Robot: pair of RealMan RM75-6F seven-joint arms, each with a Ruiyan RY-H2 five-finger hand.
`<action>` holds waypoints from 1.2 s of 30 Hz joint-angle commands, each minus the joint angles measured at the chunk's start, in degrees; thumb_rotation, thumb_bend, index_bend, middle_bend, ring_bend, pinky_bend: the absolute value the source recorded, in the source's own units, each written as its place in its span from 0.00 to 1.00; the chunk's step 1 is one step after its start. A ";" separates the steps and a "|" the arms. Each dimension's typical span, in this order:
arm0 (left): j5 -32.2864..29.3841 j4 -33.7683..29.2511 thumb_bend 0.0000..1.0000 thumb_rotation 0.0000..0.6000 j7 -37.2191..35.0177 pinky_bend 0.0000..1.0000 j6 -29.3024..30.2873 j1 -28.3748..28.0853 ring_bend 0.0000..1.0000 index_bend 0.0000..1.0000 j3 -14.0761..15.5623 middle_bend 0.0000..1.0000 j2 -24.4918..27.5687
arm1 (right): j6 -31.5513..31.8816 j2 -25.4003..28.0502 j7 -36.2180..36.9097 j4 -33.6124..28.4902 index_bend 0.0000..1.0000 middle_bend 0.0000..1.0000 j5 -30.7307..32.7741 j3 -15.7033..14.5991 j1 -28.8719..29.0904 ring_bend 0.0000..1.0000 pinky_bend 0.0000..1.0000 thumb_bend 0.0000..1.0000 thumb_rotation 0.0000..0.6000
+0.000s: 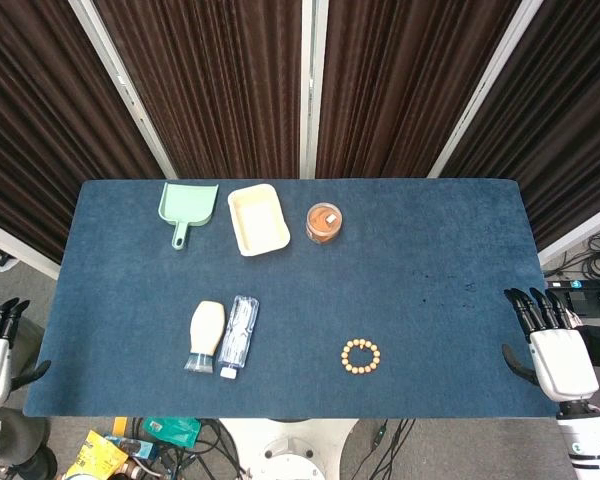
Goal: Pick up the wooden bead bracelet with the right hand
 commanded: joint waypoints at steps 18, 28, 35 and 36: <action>0.63 0.01 0.03 1.00 -0.69 0.06 -0.55 -0.12 0.04 0.14 0.22 0.12 0.14 | -19.29 -4.77 1.15 0.38 0.19 0.24 -5.30 1.01 13.08 0.00 0.00 0.29 1.00; -0.12 -0.48 0.03 1.00 -1.00 0.06 -0.60 0.28 0.04 0.14 0.07 0.12 0.71 | -32.61 -19.99 -4.39 11.75 0.33 0.31 -5.39 2.35 24.17 0.04 0.00 0.26 1.00; -0.53 0.03 0.03 1.00 -1.90 0.06 -0.87 0.39 0.04 0.14 -0.07 0.12 0.84 | -32.25 -29.11 -9.84 21.01 0.40 0.31 -7.00 1.59 26.64 0.04 0.00 0.25 1.00; -0.57 0.12 0.03 1.00 -2.05 0.06 -0.89 0.41 0.04 0.14 -0.08 0.12 0.83 | -31.96 -30.05 -10.05 21.86 0.40 0.31 -7.17 1.42 26.75 0.04 0.00 0.24 1.00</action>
